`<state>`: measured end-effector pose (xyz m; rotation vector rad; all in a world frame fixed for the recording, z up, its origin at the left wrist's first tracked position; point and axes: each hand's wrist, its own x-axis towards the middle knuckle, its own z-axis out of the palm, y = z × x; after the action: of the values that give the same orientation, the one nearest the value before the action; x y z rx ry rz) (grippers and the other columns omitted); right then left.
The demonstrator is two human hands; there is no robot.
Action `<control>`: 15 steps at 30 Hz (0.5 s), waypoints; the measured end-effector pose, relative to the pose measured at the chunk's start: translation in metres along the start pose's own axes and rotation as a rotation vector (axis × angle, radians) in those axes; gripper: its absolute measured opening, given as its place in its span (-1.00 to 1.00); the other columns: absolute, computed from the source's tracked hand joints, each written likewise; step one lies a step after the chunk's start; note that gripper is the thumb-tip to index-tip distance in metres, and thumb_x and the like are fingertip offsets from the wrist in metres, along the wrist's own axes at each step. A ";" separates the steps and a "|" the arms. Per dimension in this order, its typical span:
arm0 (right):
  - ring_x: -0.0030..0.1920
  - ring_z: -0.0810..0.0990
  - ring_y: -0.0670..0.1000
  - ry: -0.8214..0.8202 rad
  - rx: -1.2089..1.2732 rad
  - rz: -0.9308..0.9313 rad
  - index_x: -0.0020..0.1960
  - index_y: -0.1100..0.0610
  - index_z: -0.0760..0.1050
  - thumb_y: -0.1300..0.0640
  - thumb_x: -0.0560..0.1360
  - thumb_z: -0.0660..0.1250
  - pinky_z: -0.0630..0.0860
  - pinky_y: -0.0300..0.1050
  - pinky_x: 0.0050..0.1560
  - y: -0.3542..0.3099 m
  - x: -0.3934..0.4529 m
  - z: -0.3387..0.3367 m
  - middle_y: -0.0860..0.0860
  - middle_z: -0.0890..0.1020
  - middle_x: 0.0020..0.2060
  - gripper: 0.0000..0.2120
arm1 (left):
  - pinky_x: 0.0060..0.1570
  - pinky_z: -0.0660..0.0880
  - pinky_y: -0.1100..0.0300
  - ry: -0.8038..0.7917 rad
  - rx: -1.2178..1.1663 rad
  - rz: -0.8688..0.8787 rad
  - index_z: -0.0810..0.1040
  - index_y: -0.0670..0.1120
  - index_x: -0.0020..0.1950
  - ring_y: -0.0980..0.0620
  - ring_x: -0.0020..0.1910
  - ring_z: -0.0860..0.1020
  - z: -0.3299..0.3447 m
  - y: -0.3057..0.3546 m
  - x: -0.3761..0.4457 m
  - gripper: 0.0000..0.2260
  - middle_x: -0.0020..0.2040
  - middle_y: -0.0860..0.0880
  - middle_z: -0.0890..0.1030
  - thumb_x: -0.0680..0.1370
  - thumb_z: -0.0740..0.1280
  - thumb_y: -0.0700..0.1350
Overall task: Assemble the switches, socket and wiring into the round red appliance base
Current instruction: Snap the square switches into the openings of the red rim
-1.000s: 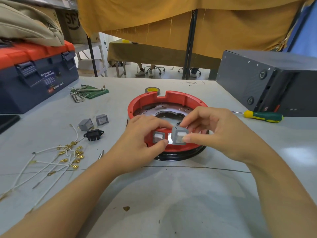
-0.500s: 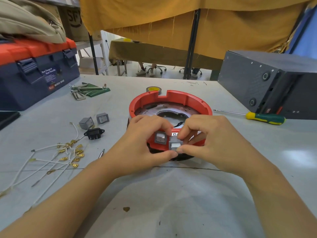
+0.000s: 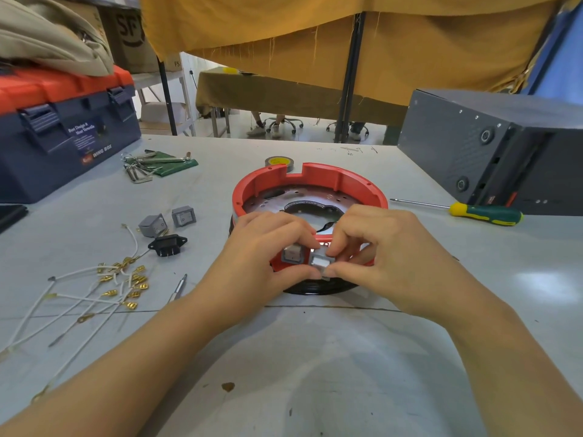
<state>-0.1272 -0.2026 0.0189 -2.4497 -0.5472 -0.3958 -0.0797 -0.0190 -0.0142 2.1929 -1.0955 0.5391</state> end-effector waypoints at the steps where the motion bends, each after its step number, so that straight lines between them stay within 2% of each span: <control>1: -0.18 0.55 -0.16 0.002 0.003 -0.001 -0.23 0.09 0.55 0.22 0.35 0.51 0.53 -0.34 -0.21 0.000 0.000 0.000 -0.15 0.51 -0.24 -0.86 | 0.12 0.42 -0.04 0.005 0.005 0.005 0.62 -0.07 -0.06 0.00 0.05 0.56 0.000 0.000 0.000 -0.77 -0.03 0.05 0.63 0.38 0.42 0.03; 10: -0.18 0.55 -0.11 0.010 0.007 -0.022 -0.21 0.08 0.53 0.28 0.36 0.46 0.55 -0.19 -0.15 0.000 0.000 0.000 -0.10 0.53 -0.21 -0.85 | 0.07 0.45 -0.03 0.053 0.022 0.009 0.60 -0.12 -0.12 -0.03 0.00 0.58 0.004 0.001 0.000 -0.77 -0.05 0.02 0.64 0.38 0.44 0.02; 15: -0.16 0.54 -0.12 0.020 -0.015 -0.022 -0.20 0.07 0.53 0.27 0.37 0.45 0.55 -0.20 -0.13 0.000 0.001 0.000 -0.11 0.53 -0.20 -0.85 | 0.04 0.46 -0.02 0.054 0.033 0.002 0.58 -0.13 -0.15 -0.05 -0.05 0.57 0.003 0.001 0.000 -0.78 -0.07 0.01 0.64 0.37 0.44 0.01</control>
<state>-0.1258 -0.2022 0.0188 -2.4534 -0.5651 -0.4339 -0.0804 -0.0220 -0.0156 2.1926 -1.0682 0.6173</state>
